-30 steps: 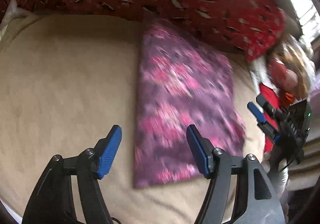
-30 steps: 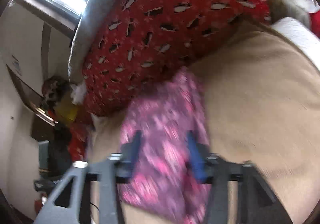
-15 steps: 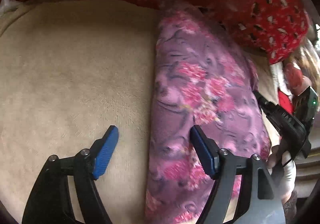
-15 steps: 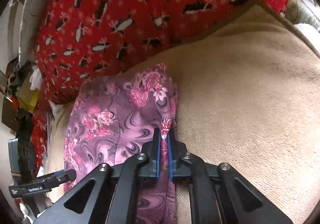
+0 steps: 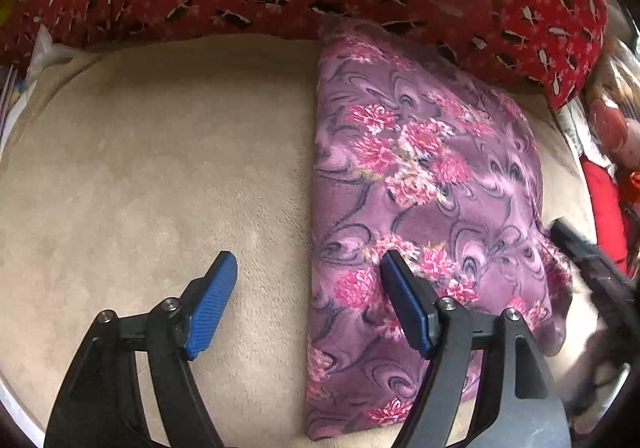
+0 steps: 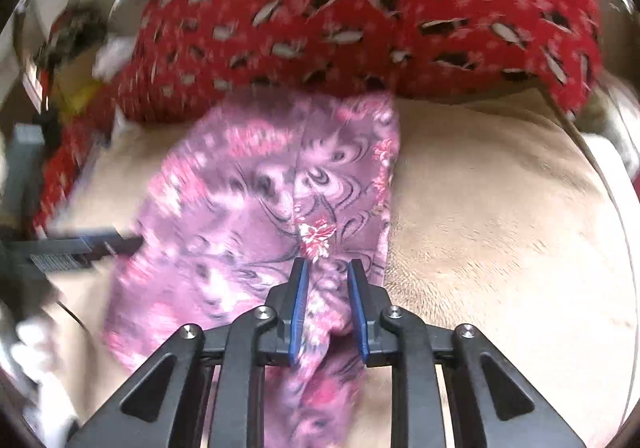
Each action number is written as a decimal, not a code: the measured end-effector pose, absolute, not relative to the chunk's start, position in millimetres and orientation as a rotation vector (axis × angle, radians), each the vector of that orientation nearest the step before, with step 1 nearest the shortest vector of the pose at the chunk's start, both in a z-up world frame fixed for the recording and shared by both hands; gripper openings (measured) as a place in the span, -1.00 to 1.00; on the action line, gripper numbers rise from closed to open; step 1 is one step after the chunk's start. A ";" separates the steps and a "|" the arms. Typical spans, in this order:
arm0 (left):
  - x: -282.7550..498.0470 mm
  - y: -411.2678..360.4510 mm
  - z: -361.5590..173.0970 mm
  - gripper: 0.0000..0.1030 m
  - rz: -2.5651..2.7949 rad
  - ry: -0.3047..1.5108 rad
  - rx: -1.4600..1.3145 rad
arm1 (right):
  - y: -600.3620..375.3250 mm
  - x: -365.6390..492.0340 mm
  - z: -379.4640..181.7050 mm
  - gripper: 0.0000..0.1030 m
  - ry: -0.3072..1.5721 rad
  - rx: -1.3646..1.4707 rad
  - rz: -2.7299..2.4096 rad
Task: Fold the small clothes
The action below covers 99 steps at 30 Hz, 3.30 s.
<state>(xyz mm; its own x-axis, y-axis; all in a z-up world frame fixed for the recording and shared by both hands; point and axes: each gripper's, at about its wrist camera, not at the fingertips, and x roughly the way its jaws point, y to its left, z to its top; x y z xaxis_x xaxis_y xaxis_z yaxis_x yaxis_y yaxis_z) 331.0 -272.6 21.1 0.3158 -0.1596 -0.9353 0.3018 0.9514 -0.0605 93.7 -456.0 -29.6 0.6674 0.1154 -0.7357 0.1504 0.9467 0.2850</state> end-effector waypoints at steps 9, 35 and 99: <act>323.7 -277.0 30.4 0.45 -0.323 1.232 0.151 | -417.5 76.5 -46.6 -0.56 0.917 0.243 0.051; 394.8 -234.9 2.6 0.64 -0.479 1.425 -0.311 | -545.8 120.8 -56.4 0.09 0.796 0.856 -0.004; 268.9 -163.7 -8.4 0.70 -0.184 1.246 0.071 | -307.9 106.0 -59.3 0.72 0.951 0.227 -0.126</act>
